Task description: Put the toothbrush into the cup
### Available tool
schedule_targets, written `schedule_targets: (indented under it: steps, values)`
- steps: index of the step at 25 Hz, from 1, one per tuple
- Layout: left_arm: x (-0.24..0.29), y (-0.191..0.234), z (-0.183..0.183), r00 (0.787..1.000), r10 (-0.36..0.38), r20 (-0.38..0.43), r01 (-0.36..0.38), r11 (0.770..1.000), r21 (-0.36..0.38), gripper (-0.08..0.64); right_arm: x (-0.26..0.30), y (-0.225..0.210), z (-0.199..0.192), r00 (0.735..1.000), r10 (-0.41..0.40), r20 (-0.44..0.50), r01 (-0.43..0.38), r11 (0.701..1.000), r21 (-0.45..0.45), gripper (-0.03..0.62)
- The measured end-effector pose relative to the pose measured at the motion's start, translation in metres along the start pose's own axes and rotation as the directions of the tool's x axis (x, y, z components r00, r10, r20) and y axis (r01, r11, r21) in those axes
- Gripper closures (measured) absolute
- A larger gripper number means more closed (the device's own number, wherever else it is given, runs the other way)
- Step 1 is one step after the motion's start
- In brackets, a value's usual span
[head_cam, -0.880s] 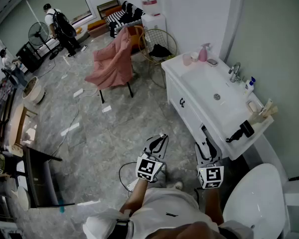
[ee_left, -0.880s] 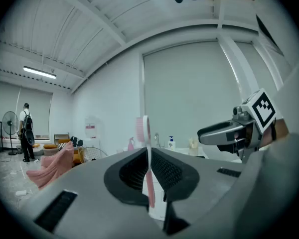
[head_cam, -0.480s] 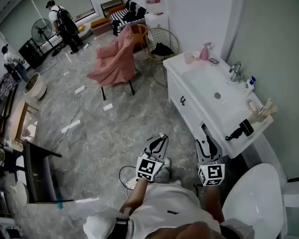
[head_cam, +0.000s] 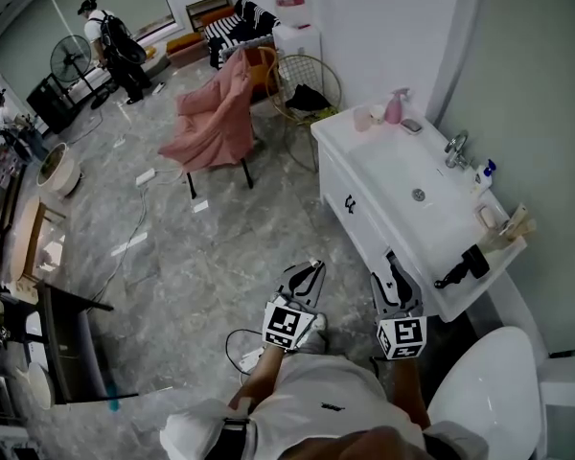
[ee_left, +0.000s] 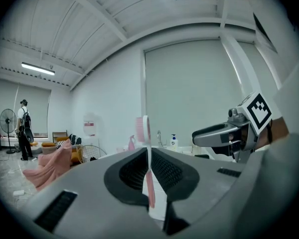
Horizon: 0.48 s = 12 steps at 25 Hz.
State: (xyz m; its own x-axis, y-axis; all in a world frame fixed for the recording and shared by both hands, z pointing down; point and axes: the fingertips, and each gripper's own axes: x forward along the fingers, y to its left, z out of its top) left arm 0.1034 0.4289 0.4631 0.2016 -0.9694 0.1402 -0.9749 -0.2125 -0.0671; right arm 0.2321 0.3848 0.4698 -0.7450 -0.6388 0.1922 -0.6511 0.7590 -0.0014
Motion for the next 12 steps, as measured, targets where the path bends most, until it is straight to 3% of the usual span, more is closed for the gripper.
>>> schedule_targets:
  steps: [12]
  values:
    - [0.042, 0.054, 0.0, 1.0, -0.021, 0.001, 0.021, 1.0, -0.01, 0.518, 0.073, 0.0, 0.008, 1.0, 0.017, -0.023, -0.017, 1.0, 0.022, 0.399]
